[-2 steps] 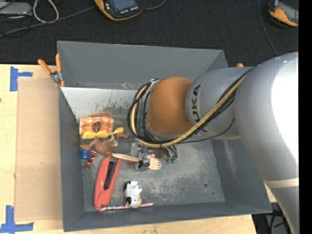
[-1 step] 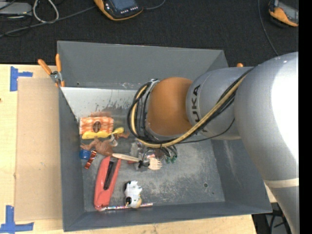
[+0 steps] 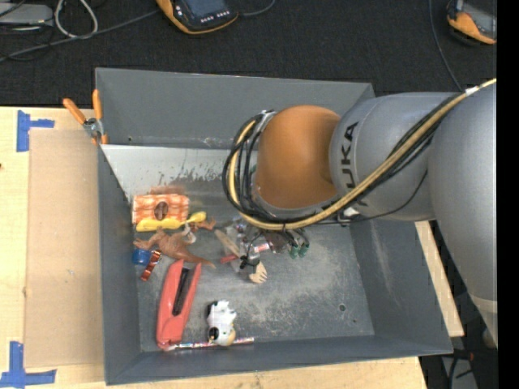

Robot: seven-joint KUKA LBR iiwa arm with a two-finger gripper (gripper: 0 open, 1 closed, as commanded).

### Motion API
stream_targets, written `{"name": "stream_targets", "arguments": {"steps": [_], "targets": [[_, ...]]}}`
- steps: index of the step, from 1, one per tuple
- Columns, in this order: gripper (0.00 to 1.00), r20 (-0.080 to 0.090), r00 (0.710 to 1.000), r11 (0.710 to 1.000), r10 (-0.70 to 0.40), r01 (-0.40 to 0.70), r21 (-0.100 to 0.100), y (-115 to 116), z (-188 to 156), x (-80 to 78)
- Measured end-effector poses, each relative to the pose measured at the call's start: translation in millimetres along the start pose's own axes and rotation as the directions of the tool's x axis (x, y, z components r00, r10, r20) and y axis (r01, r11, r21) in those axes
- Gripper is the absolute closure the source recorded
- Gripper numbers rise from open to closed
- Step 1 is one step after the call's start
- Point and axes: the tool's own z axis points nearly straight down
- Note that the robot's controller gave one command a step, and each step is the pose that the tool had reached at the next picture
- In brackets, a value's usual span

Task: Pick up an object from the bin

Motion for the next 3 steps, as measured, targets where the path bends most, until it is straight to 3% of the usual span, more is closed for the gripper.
{"name": "stream_targets", "arguments": {"steps": [1,2,3], "targets": [[1.0,0.0,1.0,1.0,-0.023,0.023,-0.001,-2.8,-46.1,-0.6],[1.0,0.007,0.996,0.996,0.094,-0.094,-0.001,11.1,9.4,-12.6],[1.0,0.006,0.997,0.997,0.076,-0.076,0.0,7.3,-26.8,-2.4]]}}
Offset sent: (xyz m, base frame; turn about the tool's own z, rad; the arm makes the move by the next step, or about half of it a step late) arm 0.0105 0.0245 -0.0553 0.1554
